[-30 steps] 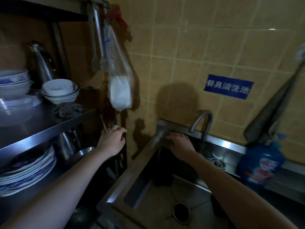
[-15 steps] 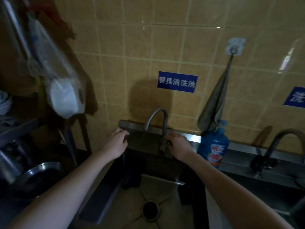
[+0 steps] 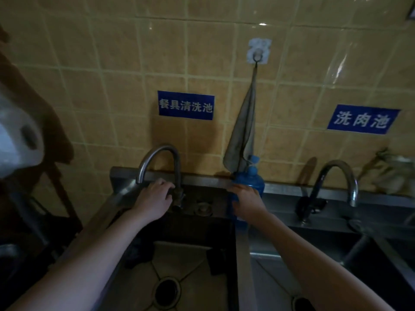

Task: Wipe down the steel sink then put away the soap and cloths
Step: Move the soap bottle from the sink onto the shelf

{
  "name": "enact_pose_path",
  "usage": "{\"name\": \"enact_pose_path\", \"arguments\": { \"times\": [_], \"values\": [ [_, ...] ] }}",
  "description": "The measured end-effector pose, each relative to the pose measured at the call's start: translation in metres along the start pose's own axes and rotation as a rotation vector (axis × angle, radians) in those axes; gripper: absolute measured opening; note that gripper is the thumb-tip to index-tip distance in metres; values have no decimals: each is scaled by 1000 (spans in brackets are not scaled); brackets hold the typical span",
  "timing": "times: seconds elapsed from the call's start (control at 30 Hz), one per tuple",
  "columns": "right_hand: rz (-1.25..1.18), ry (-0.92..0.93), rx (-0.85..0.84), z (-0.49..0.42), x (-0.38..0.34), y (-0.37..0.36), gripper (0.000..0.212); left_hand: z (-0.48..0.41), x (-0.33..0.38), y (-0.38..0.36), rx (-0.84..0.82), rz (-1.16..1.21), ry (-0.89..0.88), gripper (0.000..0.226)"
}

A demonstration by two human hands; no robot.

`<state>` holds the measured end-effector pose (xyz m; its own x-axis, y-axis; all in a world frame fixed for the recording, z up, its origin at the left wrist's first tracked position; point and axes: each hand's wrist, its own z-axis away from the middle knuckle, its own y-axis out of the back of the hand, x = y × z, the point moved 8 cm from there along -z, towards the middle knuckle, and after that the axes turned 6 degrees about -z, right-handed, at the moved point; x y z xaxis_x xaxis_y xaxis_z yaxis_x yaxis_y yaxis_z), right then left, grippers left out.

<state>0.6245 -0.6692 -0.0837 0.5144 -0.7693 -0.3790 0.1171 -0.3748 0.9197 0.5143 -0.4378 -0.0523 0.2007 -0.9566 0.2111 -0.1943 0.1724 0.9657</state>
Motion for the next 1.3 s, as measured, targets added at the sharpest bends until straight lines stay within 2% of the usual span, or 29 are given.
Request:
{"name": "enact_pose_path", "arguments": {
  "times": [0.13, 0.23, 0.4, 0.57, 0.67, 0.8, 0.97, 1.17, 1.3],
  "values": [
    [-48, -71, -26, 1, 44, -4, 53, -20, 33, -19, -19, 38, -44, 33],
    [-114, -90, -15, 3, 70, -4, 46, -36, 53, -38, -69, 68, -62, 34],
    [-114, -144, -6, 0, 113, -6, 45, -67, 75, -68, -119, 142, -33, 46],
    [-242, -205, 66, -10, 152, -13, 48, -95, 94, -109, -188, 243, -15, 55],
    [-391, -268, 116, -16, 173, -24, 57, -111, 102, -136, -218, 320, 8, 59],
    [-592, -328, 102, -30, 193, -50, 66, -129, 110, -174, -255, 385, 64, 70],
    [-732, -360, 50, -47, 209, -80, 102, -147, 115, -213, -321, 469, 94, 82],
    [-968, -262, 20, -70, 219, -111, 107, -163, 136, -230, -302, 681, -9, 87],
    [-1047, -214, 21, -77, 215, -126, 112, -167, 137, -237, -309, 697, -38, 97]
  ]
}}
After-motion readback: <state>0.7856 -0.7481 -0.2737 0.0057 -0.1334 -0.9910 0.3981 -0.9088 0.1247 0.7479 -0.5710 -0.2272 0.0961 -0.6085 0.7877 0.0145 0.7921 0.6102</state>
